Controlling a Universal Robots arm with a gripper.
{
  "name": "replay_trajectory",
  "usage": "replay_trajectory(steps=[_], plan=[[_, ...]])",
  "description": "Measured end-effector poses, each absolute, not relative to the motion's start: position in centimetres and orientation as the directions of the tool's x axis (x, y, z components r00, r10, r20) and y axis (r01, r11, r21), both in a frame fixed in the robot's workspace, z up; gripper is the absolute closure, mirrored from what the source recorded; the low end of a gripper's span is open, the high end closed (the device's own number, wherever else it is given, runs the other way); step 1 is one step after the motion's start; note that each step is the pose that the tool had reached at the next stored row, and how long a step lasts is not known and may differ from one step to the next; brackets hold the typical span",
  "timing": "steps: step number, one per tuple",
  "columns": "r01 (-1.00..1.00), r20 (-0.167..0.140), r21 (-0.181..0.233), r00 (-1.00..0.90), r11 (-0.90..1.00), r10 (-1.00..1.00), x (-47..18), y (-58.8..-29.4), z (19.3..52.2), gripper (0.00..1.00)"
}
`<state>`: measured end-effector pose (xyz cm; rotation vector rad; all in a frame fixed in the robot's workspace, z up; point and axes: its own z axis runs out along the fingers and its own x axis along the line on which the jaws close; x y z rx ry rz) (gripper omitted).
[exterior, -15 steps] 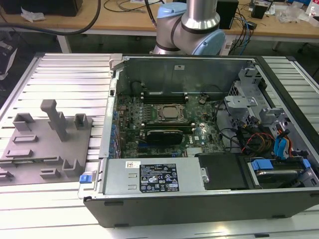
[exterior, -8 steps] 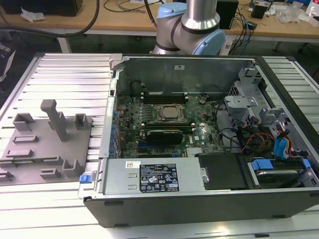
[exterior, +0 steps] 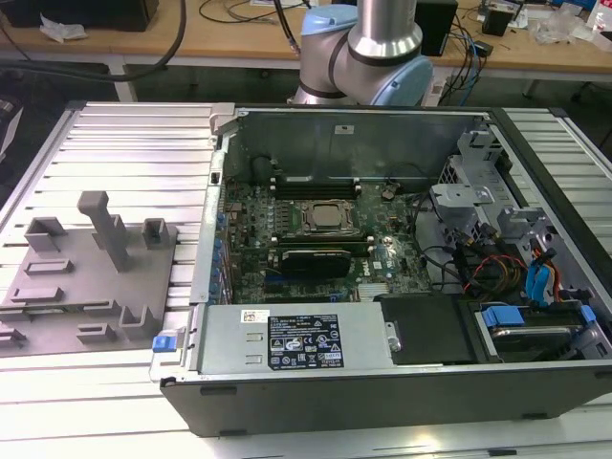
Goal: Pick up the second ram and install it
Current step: 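Reach for the second ram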
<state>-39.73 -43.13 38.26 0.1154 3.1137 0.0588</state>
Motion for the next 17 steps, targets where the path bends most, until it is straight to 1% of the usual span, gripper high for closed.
replay_trajectory(steps=[17], plan=[[0.055,-0.024,0.032,-0.998,0.998,0.056,-39.4,-44.9,36.6,0.89]])
